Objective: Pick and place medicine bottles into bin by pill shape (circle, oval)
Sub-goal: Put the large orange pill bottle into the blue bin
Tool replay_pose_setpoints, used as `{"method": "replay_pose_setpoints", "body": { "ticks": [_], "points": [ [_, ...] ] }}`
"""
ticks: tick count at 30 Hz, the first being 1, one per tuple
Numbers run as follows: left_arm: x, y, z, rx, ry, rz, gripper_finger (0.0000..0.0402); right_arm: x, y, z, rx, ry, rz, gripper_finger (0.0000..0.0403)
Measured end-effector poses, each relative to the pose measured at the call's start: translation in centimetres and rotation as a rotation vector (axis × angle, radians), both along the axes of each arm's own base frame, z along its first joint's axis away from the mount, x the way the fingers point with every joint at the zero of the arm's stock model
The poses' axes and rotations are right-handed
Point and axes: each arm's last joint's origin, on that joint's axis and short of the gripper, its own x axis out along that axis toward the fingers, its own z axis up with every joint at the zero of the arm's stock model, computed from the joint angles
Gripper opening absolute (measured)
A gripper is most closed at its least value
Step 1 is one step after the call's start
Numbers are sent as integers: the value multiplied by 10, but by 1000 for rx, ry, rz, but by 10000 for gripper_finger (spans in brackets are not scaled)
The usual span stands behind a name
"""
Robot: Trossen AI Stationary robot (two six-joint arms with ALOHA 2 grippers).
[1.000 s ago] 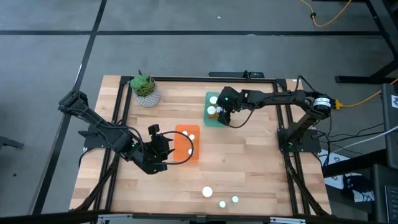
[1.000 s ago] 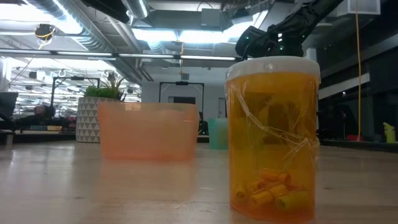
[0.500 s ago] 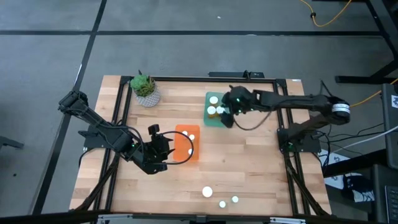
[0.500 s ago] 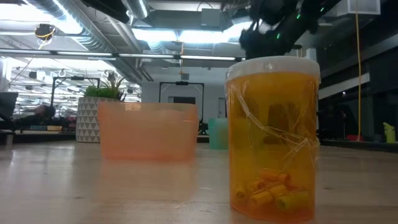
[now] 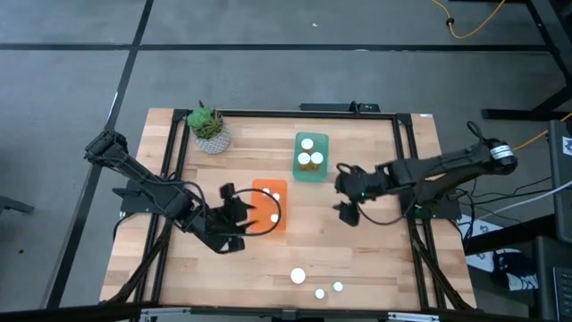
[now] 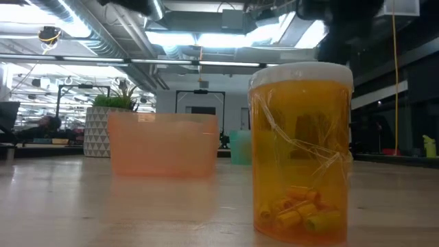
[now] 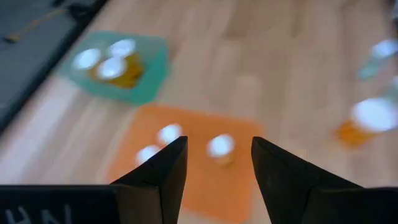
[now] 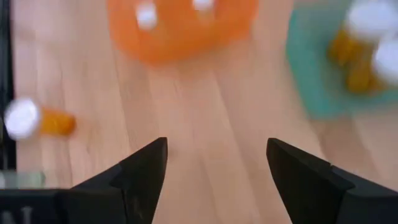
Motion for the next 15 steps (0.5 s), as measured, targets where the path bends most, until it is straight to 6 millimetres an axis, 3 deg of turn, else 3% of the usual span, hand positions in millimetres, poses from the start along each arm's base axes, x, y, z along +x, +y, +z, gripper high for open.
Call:
{"method": "replay_pose_setpoints", "body": {
  "ticks": [7, 15],
  "points": [
    [39, -26, -7, -67, -125, -237, 171, -29, 21, -11, -54, 229, -84, 275],
    [77, -39, -57, -254, 56, -412, 171, -51, 38, -16, -94, 370, -90, 275]
  ]
}}
